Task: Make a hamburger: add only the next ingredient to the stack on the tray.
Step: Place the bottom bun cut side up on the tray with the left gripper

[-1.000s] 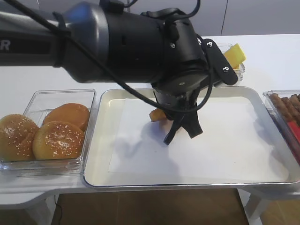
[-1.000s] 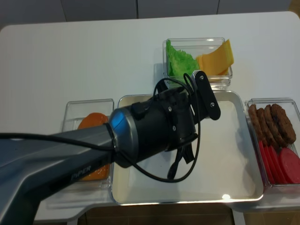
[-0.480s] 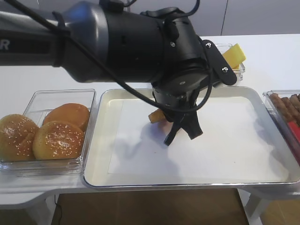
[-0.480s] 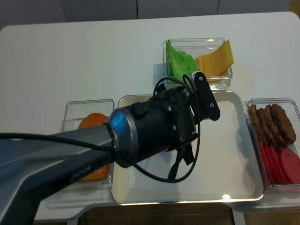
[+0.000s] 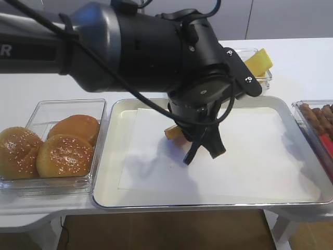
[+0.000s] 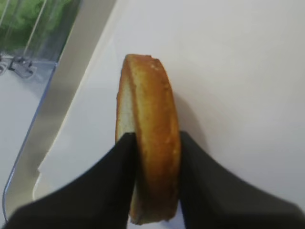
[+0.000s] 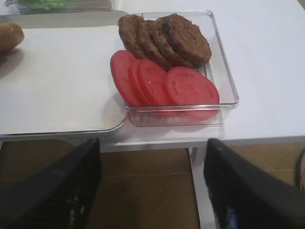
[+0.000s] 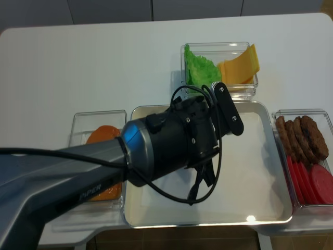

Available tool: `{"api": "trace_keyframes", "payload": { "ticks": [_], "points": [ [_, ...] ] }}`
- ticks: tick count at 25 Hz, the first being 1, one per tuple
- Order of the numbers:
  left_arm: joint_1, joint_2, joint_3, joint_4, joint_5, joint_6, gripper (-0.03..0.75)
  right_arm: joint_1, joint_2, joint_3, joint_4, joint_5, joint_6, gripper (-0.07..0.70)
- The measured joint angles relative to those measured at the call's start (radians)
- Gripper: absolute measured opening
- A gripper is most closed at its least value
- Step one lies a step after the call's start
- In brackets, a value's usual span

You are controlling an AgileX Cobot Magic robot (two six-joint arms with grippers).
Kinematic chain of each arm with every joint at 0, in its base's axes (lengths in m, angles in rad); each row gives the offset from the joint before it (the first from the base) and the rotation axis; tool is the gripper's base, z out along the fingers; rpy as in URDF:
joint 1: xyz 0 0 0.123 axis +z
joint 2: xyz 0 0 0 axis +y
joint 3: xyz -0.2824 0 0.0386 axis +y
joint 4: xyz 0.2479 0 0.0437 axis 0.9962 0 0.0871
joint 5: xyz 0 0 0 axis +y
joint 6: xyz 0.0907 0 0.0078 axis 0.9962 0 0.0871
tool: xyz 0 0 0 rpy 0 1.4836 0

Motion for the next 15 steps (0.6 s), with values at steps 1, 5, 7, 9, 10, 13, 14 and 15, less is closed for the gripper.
{"api": "trace_keyframes", "payload": {
  "ticks": [1,5,7,9,10,13,14,15],
  "points": [
    [0.000,0.000,0.000,-0.005,0.002,0.000,0.214,0.000,0.000,0.000,0.000,0.000,0.000,0.510],
    [0.000,0.000,0.000,-0.018,0.002,0.000,0.237,0.000,0.000,0.000,0.000,0.000,0.000,0.510],
    [0.000,0.000,0.000,-0.036,0.004,0.000,0.255,0.000,0.000,0.000,0.000,0.000,0.000,0.510],
    [0.000,0.000,0.000,-0.052,0.004,0.000,0.273,0.000,0.000,0.000,0.000,0.000,0.000,0.510],
    [0.000,0.000,0.000,-0.057,0.004,0.000,0.281,0.000,0.000,0.000,0.000,0.000,0.000,0.510],
    [0.000,0.000,0.000,-0.063,0.004,0.000,0.294,0.000,0.000,0.000,0.000,0.000,0.000,0.510],
    [0.000,0.000,0.000,-0.063,0.004,0.000,0.296,0.000,0.000,0.000,0.000,0.000,0.000,0.510],
    [0.000,0.000,0.000,-0.065,0.004,0.000,0.298,0.000,0.000,0.000,0.000,0.000,0.000,0.510]
  ]
}}
